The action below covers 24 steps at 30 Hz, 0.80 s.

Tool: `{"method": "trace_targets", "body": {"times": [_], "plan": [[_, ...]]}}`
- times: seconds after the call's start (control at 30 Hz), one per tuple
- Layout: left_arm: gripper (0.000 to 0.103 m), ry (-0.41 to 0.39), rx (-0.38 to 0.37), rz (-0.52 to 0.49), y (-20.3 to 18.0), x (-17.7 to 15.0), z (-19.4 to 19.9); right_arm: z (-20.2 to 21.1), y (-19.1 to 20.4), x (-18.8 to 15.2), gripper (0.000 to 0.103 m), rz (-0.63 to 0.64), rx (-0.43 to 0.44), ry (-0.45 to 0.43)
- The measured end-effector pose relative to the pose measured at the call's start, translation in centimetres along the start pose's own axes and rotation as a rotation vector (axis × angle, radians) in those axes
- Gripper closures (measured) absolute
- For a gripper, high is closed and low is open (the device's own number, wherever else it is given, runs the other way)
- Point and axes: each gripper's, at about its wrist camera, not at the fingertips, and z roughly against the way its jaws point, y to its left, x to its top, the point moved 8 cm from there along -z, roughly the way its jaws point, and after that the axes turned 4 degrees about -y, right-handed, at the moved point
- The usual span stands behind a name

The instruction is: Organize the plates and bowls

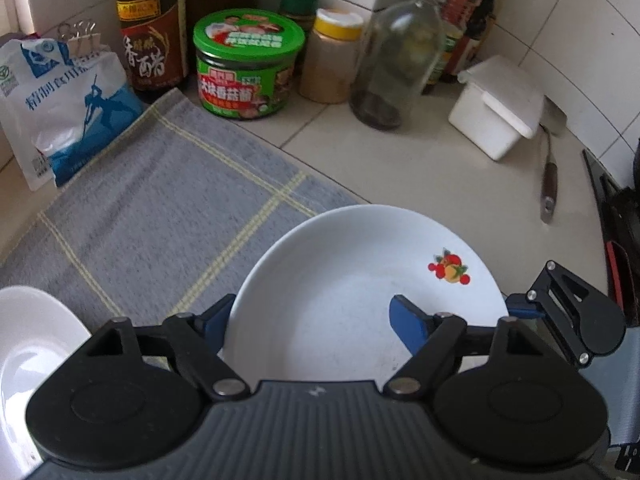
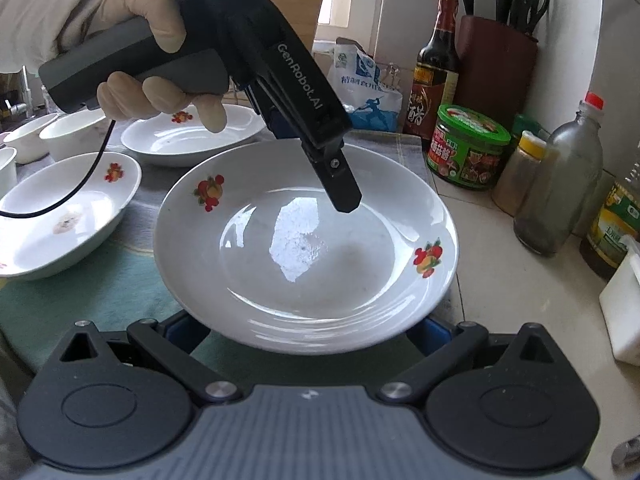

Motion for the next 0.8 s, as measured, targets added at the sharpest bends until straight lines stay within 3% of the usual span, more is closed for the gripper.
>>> {"method": "trace_targets", "body": {"times": [0.8], "plan": [[0.022,-0.019,0.017,0.026,1.8,0.9,-2.5,-2.4,-1.1,0.6,0.000,-0.059,-0.019,0.040]]}}
